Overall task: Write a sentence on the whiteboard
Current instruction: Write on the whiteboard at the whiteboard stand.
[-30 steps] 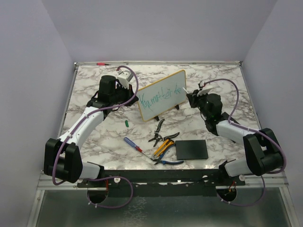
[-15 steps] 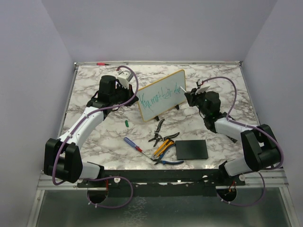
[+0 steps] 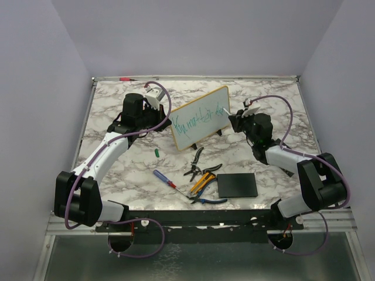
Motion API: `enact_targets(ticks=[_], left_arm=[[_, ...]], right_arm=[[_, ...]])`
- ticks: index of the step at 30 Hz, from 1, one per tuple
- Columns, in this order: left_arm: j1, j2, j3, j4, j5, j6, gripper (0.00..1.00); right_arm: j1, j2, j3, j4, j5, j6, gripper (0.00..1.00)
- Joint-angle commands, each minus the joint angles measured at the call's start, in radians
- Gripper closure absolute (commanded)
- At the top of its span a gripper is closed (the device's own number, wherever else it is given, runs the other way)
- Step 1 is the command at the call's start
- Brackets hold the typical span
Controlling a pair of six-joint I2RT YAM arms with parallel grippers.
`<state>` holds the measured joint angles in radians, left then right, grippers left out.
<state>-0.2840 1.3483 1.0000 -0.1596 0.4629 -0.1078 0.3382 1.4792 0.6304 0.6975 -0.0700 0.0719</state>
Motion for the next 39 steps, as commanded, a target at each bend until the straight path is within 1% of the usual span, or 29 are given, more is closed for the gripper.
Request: enact_targets(ticks=[1,18,21,25,31,34,39], left_arm=[[-0.006,-0.005,0.002,0.016,-0.013,0.020,0.97],[-0.012,-0.013,0.000,0.017,-0.015,0.022,0.97],[-0.012,-0.014,0.000,0.017,-0.015,0.023,0.97],[-0.014,-0.014,0.000,0.015,-0.017,0.023,0.97],[-0.014,-0.014,0.000,0.017,-0.018,0.022,0.97],[-0.014,-0.014,0.000,0.015,-0.018,0.022,0.97],[-0.014,-0.014,0.000,0.016,-0.018,0.023,0.97]], right_arm=[[-0.001,0.017,-0.028,-0.046,-0.028,0.031,0.99],[0.000,0.058,-0.066,-0.140,-0.037,0.119,0.99],[0.001,0.040,-0.065,-0.146,-0.039,0.116,0.99],[0.001,-0.030,-0.068,-0.155,-0.027,0.109,0.99],[0.001,-0.121,-0.023,-0.182,0.004,0.087,0.99],[0.001,-0.126,0.008,-0.178,0.023,0.079,0.99],[0.001,-0.088,0.044,-0.130,0.028,0.066,0.99]])
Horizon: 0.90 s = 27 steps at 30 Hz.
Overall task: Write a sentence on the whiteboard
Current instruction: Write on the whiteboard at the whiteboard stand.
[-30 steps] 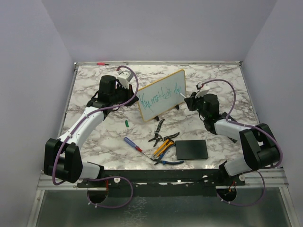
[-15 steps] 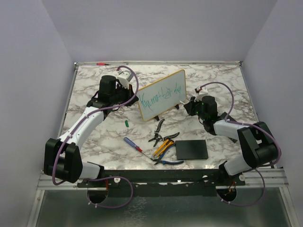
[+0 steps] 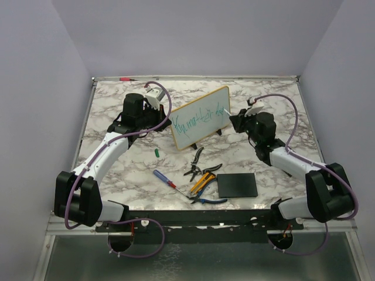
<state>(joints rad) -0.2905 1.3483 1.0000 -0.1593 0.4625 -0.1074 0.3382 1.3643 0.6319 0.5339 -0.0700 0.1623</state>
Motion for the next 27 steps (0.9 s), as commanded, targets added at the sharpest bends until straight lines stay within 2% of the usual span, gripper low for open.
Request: enact_targets(ticks=[1,15,27], left_arm=[[-0.007,-0.014,0.000,0.017,-0.019,0.023,0.97],[-0.007,-0.011,0.000,0.016,-0.019,0.024,0.97],[-0.007,-0.009,0.002,0.016,-0.019,0.024,0.97]], right_arm=[[0.000,0.036,0.051,0.037,0.029,-0.026,0.99],[0.001,0.114,0.110,0.060,0.035,-0.054,0.99],[-0.001,0.118,0.106,0.046,0.116,-0.052,0.99]])
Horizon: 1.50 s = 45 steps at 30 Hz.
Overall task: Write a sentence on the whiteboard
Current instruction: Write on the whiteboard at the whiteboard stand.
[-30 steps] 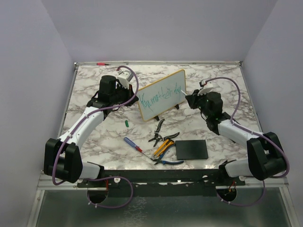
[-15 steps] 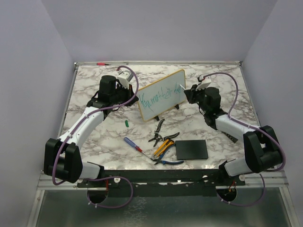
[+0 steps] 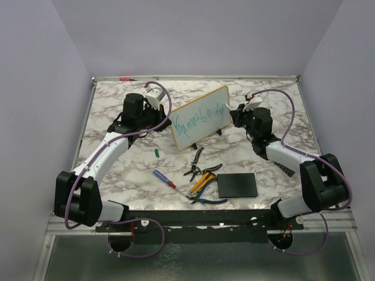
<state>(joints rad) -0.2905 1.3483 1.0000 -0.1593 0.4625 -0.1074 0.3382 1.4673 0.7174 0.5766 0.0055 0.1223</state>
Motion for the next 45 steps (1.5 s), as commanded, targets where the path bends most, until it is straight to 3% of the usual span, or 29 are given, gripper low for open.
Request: enact_targets(ticks=[1,19,27,36,45], left_arm=[[-0.007,-0.011,0.002,0.016,-0.019,0.024,0.97],[-0.008,-0.008,0.003,0.015,-0.018,0.023,0.97],[-0.009,-0.006,0.003,0.015,-0.017,0.024,0.97],[-0.009,-0.006,0.003,0.016,-0.018,0.024,0.97],[-0.009,-0.010,0.002,0.016,-0.019,0.024,0.97]], right_arm=[[-0.001,0.016,0.022,0.001,0.036,-0.011,0.99],[0.001,0.041,-0.005,-0.010,-0.111,-0.033,0.99],[0.000,0.023,-0.029,0.000,-0.081,-0.030,0.99],[0.001,-0.100,-0.054,0.021,-0.014,-0.025,0.99],[0.001,-0.037,0.034,0.047,0.025,-0.041,0.99]])
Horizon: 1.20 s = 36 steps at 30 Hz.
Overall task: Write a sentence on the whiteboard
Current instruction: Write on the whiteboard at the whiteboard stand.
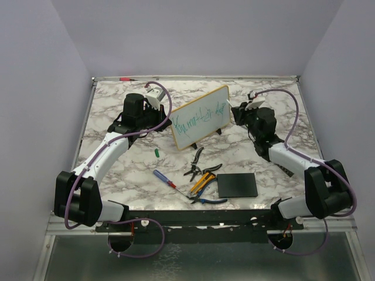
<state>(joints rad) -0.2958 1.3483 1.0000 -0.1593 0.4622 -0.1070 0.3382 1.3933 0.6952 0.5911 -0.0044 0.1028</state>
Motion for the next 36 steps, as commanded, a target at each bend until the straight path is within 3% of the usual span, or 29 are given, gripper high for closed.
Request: enact_targets(ticks=[1,11,36], left_arm=[[-0.003,-0.010,0.002,0.015,-0.019,0.023,0.97],[-0.003,-0.012,0.000,0.016,-0.018,0.026,0.97],[-0.006,-0.008,0.002,0.015,-0.018,0.023,0.99]], right_arm=[[0.001,0.047,0.066,0.034,0.035,-0.023,0.99],[0.001,0.105,0.107,0.042,0.033,-0.032,0.99],[0.000,0.110,-0.037,0.001,-0.037,0.029,0.99]])
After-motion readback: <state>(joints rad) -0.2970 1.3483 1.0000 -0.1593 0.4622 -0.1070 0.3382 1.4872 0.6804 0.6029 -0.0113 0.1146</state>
